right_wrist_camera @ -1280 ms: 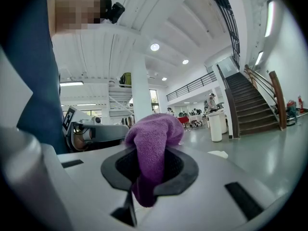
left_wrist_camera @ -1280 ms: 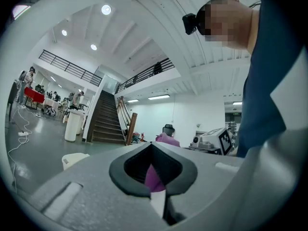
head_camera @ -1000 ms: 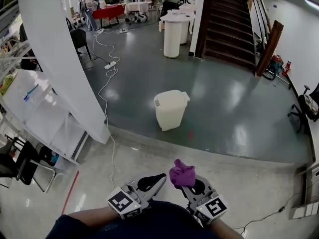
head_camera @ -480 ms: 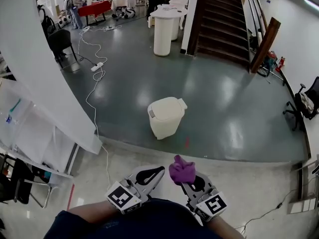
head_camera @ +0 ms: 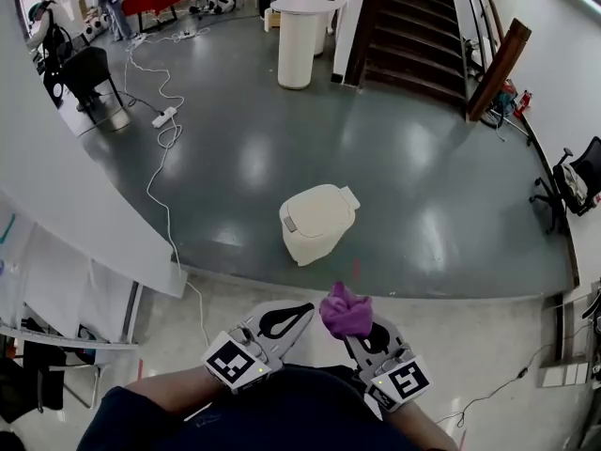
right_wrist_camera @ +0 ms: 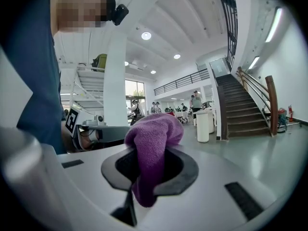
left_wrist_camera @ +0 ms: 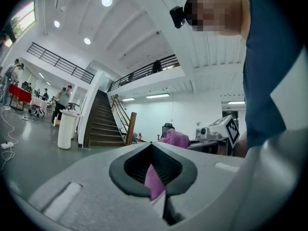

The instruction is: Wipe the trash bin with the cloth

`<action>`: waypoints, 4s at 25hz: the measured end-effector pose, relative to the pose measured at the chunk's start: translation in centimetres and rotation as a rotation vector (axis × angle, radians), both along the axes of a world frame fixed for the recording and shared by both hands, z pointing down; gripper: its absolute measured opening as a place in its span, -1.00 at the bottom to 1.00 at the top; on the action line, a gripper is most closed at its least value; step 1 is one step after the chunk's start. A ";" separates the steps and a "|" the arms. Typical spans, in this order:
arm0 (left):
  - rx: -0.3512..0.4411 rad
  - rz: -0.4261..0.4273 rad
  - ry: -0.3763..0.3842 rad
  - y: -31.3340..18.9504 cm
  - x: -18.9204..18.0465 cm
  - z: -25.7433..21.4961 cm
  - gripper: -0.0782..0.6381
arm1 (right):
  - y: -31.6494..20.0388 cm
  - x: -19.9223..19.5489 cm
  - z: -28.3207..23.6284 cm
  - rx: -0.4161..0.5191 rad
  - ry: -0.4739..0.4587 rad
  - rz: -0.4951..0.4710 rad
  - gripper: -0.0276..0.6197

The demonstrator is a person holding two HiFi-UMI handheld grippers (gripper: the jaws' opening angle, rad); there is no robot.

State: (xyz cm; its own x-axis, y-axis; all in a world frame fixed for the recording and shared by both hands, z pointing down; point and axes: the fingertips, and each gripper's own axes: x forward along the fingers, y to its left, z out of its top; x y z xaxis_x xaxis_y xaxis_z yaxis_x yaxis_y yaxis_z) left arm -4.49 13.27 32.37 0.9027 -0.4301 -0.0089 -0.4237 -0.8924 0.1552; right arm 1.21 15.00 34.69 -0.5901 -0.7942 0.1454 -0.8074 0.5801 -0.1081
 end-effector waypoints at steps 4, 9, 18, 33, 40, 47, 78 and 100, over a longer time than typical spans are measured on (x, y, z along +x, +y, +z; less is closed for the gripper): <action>-0.013 -0.012 0.005 -2.7 0.1 0.4 -0.81 | -2.7 -0.2 0.2 -0.011 -0.003 -0.009 -0.70; -0.022 -0.055 -0.008 -5.6 1.4 1.5 -0.81 | -5.6 0.7 1.2 -0.020 0.011 -0.057 -0.70; -0.043 -0.153 -0.042 -9.5 4.8 2.5 -0.81 | -10.1 4.5 1.5 -0.016 0.013 -0.142 -0.70; -0.046 -0.274 -0.079 -13.7 7.3 5.6 -0.81 | -15.7 7.0 4.0 -0.019 0.048 -0.257 -0.70; -0.046 -0.250 -0.099 -18.6 4.7 10.1 -0.81 | -21.1 4.5 7.5 -0.033 0.102 -0.194 -0.70; -0.008 -0.210 -0.152 -23.9 3.4 14.1 -0.81 | -26.5 2.1 10.0 -0.044 0.114 -0.158 -0.70; -0.150 -0.250 -0.255 -34.3 3.0 35.6 -0.81 | -43.9 -3.2 33.0 -0.143 0.423 -0.247 -0.70; -0.222 -0.246 -0.331 -34.9 5.0 42.9 -0.81 | -49.6 -3.2 40.4 -0.117 0.820 -0.353 -0.70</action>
State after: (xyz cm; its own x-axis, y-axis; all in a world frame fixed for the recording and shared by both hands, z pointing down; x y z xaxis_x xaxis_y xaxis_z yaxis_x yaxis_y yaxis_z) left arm 0.53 -21.67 75.31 0.7128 -0.5906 0.3784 -0.6772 -0.7200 0.1519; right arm -2.02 -34.65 75.09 -0.4721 -0.5403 0.6966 -0.4337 0.8303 0.3501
